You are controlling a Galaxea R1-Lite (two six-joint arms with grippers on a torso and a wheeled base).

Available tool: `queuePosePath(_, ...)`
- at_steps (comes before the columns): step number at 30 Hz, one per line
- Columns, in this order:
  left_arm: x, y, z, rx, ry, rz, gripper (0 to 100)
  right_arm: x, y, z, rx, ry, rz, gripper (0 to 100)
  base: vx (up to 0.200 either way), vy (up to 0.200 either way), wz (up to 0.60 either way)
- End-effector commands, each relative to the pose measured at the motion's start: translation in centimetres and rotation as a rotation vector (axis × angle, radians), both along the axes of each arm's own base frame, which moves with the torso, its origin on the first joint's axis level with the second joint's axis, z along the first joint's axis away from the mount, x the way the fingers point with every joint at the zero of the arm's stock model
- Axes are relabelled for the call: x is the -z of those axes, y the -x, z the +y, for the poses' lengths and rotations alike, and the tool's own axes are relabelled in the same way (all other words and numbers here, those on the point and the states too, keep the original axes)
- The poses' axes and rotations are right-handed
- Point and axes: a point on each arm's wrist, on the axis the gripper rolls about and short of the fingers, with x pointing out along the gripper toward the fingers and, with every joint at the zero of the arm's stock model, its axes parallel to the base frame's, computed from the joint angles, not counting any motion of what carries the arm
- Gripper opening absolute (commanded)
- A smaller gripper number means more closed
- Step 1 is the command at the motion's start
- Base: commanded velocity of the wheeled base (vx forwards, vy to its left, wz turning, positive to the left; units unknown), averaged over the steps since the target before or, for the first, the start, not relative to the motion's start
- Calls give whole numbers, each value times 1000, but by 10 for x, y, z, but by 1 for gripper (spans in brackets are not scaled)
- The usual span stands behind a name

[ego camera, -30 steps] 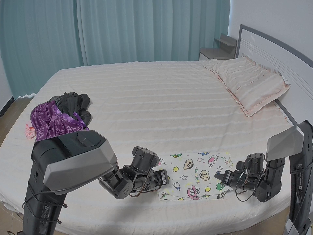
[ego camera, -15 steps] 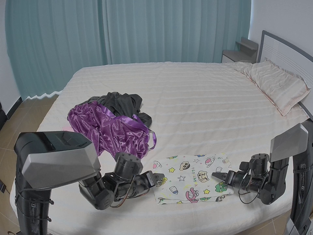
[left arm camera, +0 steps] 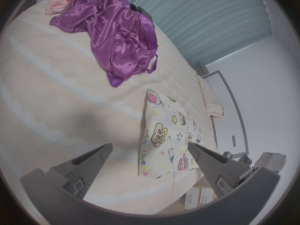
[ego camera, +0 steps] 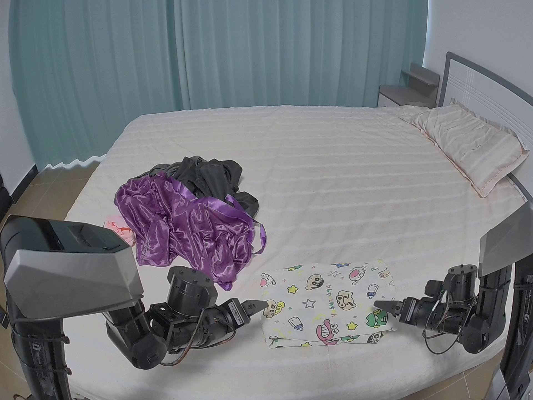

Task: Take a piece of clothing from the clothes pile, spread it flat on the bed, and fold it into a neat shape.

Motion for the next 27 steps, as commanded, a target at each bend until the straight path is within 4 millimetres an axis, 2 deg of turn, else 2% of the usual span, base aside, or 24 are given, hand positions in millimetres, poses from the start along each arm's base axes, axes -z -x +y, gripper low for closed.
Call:
queuePosePath(1,-4,0,3,-1,12,-5,100,-6,17,-5,-51,16,8,100,0,0,0)
queuePosePath(8,-4,0,3,-3,13,-4,100,2,22,-3,-83,26,47,100,0,0,0)
queuePosePath(9,-4,0,3,-3,13,-4,100,1,22,-3,-83,27,48,0,0,0,0)
queuePosePath(15,-4,0,3,-4,11,-2,100,2,33,-5,-104,54,78,0,0,0,0)
queuePosePath(21,-4,0,3,-4,12,-3,100,3,34,-14,-84,77,97,0,0,0,0)
queuePosePath(27,-4,-1,2,-3,12,-5,100,-4,45,-13,-161,149,138,0,0,0,0)
